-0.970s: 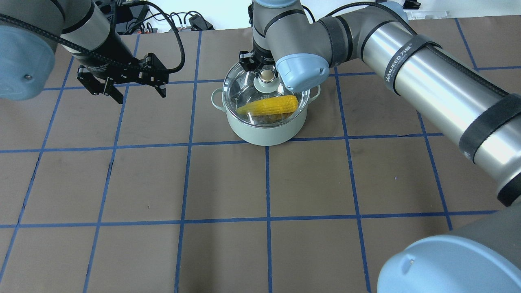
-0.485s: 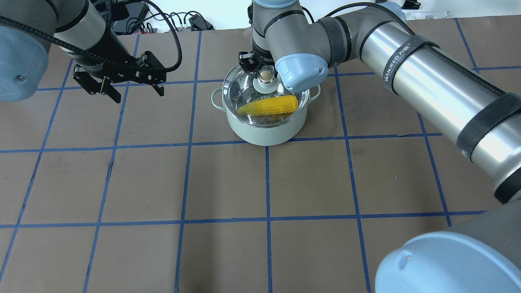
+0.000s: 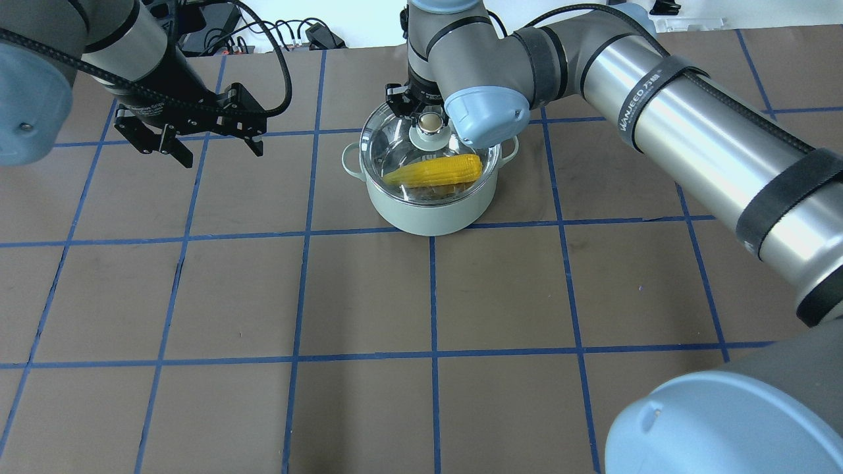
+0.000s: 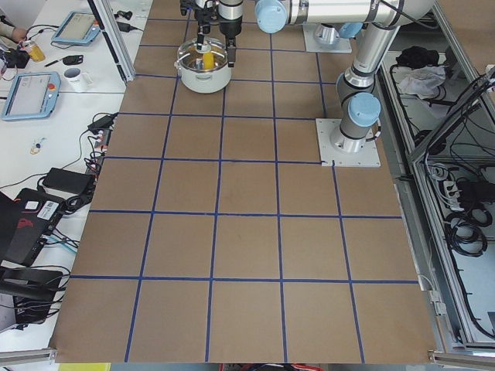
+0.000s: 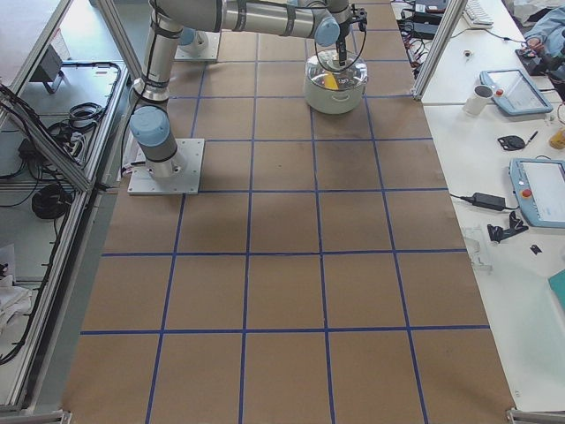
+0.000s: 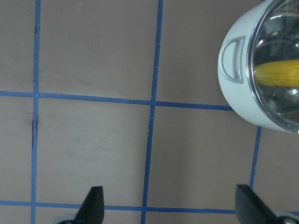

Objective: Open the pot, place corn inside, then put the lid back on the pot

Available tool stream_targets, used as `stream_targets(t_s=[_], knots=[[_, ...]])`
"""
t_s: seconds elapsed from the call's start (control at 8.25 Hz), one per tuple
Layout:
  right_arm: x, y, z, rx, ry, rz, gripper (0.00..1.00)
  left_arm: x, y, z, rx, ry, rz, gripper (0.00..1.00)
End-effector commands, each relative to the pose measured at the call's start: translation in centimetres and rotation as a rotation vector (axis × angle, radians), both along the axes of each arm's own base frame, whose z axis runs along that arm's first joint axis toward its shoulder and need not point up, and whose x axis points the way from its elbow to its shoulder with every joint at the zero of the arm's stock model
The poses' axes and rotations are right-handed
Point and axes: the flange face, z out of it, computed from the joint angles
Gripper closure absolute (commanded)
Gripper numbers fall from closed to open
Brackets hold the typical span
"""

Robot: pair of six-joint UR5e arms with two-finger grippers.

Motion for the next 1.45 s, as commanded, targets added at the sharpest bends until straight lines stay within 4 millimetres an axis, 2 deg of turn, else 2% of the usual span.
stream_targets(t_s=[0.0, 0.61, 0.73, 0.85, 0.97, 1.21, 1.33], knots=[[0.0, 0.0, -0.1, 0.001, 0.000, -0.002, 0.77, 0.0, 0.3, 0.0, 0.011, 0.001, 0.001, 0.00], [0.1, -0.2, -0.5, 0.006, 0.002, 0.000, 0.77, -0.2, 0.1, -0.4, 0.019, 0.000, 0.000, 0.00], [0.1, -0.2, -0.5, 0.006, 0.002, 0.000, 0.67, -0.2, 0.1, -0.2, 0.014, 0.001, 0.000, 0.00], [0.0, -0.1, -0.6, 0.006, 0.005, 0.012, 0.28, -0.3, 0.3, -0.1, 0.013, 0.003, 0.000, 0.00], [0.0, -0.2, -0.5, 0.004, 0.011, 0.027, 0.04, -0.3, 0.3, 0.0, 0.013, 0.003, -0.002, 0.00], [-0.1, -0.1, 0.3, -0.008, 0.010, 0.036, 0.00, -0.4, 0.3, -0.1, 0.014, 0.003, -0.003, 0.00], [-0.2, 0.1, 1.8, -0.026, 0.005, 0.038, 0.00, -0.3, 0.2, -0.3, 0.017, 0.002, -0.002, 0.00]])
